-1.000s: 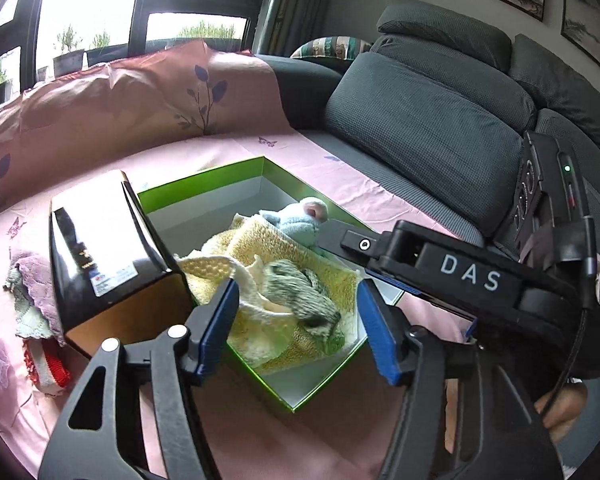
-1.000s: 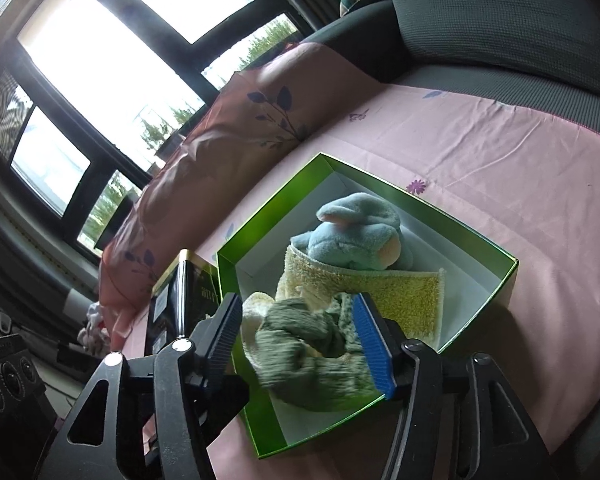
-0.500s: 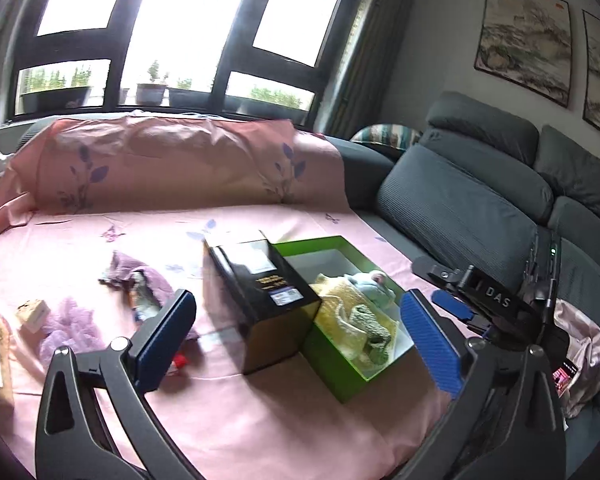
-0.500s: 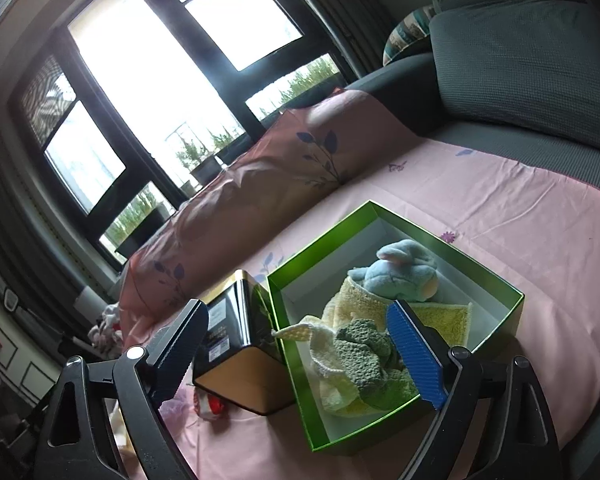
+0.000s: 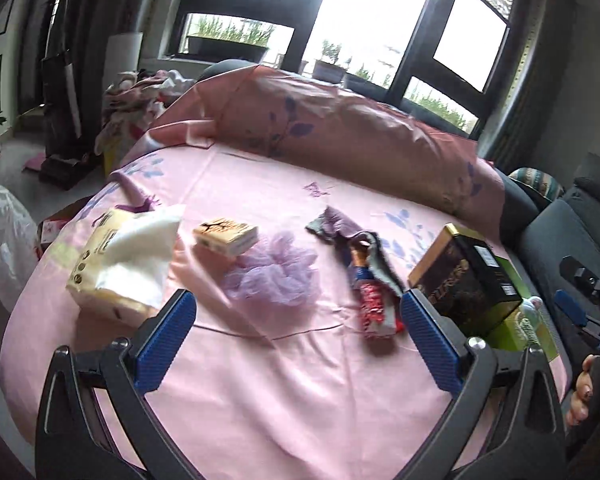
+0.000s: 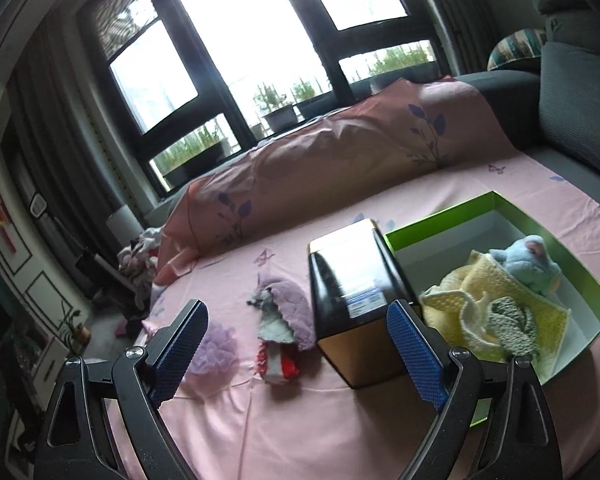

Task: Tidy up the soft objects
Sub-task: 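Move the right gripper back to the red-and-white knitted sock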

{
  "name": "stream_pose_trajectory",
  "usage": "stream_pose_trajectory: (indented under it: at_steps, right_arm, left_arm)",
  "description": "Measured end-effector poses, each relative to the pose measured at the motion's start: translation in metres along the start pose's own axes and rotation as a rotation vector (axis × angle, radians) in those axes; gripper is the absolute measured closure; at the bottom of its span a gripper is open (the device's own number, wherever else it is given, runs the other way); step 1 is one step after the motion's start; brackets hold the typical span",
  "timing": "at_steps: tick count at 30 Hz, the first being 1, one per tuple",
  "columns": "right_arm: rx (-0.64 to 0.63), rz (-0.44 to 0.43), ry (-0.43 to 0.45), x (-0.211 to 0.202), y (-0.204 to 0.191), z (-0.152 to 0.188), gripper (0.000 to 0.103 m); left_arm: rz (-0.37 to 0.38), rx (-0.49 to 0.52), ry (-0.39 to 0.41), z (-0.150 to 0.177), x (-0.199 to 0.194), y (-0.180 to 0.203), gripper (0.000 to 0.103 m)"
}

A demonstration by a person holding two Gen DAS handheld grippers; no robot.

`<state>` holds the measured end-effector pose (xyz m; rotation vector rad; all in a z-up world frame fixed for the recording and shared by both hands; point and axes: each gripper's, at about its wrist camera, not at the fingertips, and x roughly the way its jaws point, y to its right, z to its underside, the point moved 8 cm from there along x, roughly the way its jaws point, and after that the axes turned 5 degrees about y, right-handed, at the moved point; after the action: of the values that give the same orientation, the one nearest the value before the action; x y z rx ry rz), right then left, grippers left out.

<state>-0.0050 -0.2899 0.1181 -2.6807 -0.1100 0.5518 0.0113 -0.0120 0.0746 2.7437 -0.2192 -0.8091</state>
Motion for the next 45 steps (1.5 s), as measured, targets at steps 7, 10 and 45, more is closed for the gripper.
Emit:
stream_pose_trajectory:
  at_steps: [7,10,45]
  right_arm:
    - [-0.132,-0.020,-0.154,0.060,-0.062,0.048,0.011]
    - [-0.150,-0.028,-0.216,0.085,-0.077,0.068,0.011]
    - [-0.179,0.035,-0.479,0.149,-0.070,0.138,0.073]
  left_arm:
    - [-0.045,-0.116,-0.100,0.021,0.026,-0.049,0.002]
    - [-0.062,-0.099,-0.113,0.024,0.031,-0.054,0.002]
    - [-0.140,-0.116,-0.188,0.039,0.043,-0.077,0.010]
